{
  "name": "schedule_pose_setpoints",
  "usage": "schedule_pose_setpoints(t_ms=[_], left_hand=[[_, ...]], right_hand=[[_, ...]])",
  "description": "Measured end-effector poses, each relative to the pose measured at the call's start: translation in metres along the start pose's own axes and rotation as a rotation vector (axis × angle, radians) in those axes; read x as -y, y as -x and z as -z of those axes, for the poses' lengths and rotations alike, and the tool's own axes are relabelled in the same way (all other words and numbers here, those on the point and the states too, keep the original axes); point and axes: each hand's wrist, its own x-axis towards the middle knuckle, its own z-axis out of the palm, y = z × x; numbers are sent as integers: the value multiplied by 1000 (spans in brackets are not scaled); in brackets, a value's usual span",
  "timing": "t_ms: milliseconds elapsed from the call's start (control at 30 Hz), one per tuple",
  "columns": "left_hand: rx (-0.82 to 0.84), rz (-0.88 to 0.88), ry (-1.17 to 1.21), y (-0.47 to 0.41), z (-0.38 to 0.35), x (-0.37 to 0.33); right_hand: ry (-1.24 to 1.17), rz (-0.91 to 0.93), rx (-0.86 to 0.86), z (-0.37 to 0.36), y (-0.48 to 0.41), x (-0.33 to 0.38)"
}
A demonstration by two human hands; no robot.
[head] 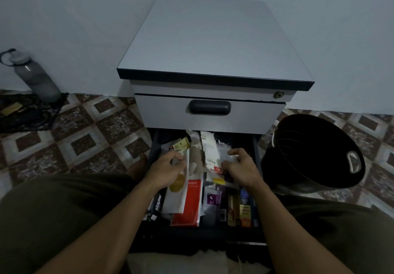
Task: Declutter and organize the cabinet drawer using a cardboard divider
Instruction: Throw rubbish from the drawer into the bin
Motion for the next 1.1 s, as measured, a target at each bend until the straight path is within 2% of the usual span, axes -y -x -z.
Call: schedule_pose_setpoints(t_ms=[67, 300, 433, 533, 633, 733, 833, 1100], left_hand=[[-19, 14, 29, -1, -2, -2], [-72, 39, -26, -3, -11, 1], [-65, 76, 7, -5, -7, 4], [-41, 65, -26, -5, -7, 4], [-7, 75, -2, -6, -8, 5], [21, 80, 2, -7, -8, 6], [57, 89, 26, -7, -7, 3], [84, 62, 9, -6, -6, 6]], right_hand=[[-24, -17, -14, -4, 0, 5], [226, -61, -92, -21, -12, 19], [210, -136, -68, -25, -20, 21], [137, -103, -75, -21, -15, 23], [120, -56, -8, -14, -11, 20], [191, -23, 119, -9, -12, 17], [263, 22, 162, -10, -15, 14], [-20, 77, 131, -5, -17, 8]])
